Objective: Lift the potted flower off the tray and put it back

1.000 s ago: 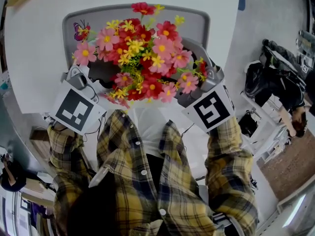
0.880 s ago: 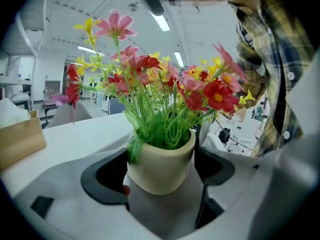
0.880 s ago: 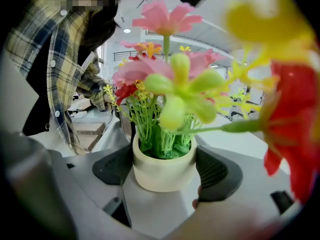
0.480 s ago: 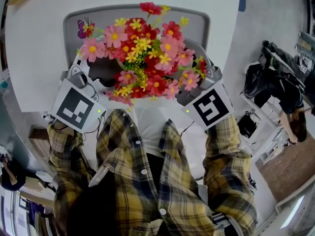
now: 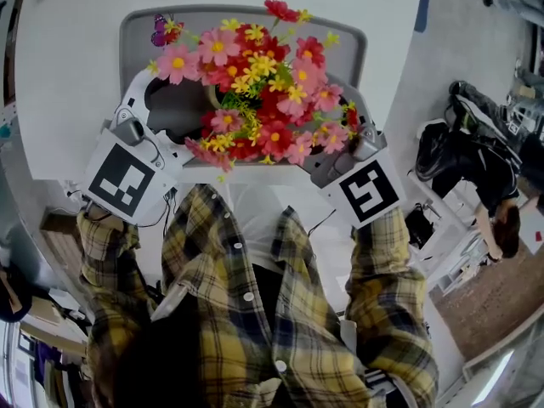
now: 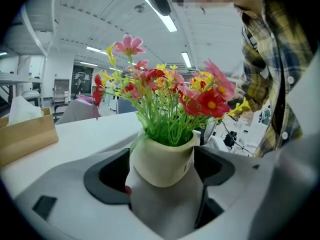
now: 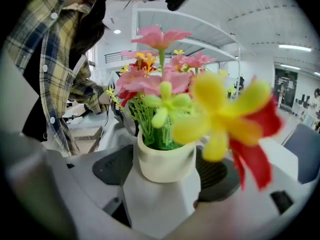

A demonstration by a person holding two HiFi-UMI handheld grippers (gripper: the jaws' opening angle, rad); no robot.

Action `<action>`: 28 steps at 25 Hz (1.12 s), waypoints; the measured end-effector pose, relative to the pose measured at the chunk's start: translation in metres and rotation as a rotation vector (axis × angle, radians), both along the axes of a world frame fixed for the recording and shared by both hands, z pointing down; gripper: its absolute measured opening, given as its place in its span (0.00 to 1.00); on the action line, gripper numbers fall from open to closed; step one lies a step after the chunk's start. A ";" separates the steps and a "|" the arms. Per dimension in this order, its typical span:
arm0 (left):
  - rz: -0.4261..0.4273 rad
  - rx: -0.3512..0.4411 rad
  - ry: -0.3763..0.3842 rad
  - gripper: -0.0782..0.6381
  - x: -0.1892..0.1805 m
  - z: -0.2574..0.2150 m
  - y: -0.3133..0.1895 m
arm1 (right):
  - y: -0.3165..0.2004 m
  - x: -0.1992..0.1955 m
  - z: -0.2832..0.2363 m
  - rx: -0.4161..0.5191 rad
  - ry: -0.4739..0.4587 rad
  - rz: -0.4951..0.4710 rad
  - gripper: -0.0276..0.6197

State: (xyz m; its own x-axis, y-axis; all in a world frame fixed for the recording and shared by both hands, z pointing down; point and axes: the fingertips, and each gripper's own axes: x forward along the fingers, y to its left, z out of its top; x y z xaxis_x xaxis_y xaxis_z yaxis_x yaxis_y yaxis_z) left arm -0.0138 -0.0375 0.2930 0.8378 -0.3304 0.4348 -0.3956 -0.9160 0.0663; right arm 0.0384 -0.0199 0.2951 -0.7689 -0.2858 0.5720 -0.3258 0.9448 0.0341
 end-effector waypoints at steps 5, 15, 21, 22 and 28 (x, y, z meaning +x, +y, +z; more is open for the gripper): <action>-0.039 -0.013 -0.011 0.67 -0.007 -0.003 0.005 | 0.005 0.006 -0.007 -0.004 -0.042 0.044 0.61; -0.101 -0.020 0.006 0.67 -0.014 -0.032 0.032 | 0.029 0.017 -0.029 0.005 -0.050 0.097 0.60; -0.166 -0.034 0.092 0.67 -0.014 -0.076 0.046 | 0.033 0.028 -0.072 0.035 -0.168 0.212 0.44; -0.164 -0.025 0.096 0.67 -0.012 -0.084 0.049 | 0.034 0.030 -0.080 0.042 -0.180 0.223 0.43; -0.138 0.052 0.135 0.66 0.008 -0.138 0.064 | 0.039 0.030 -0.130 0.119 -0.253 0.266 0.34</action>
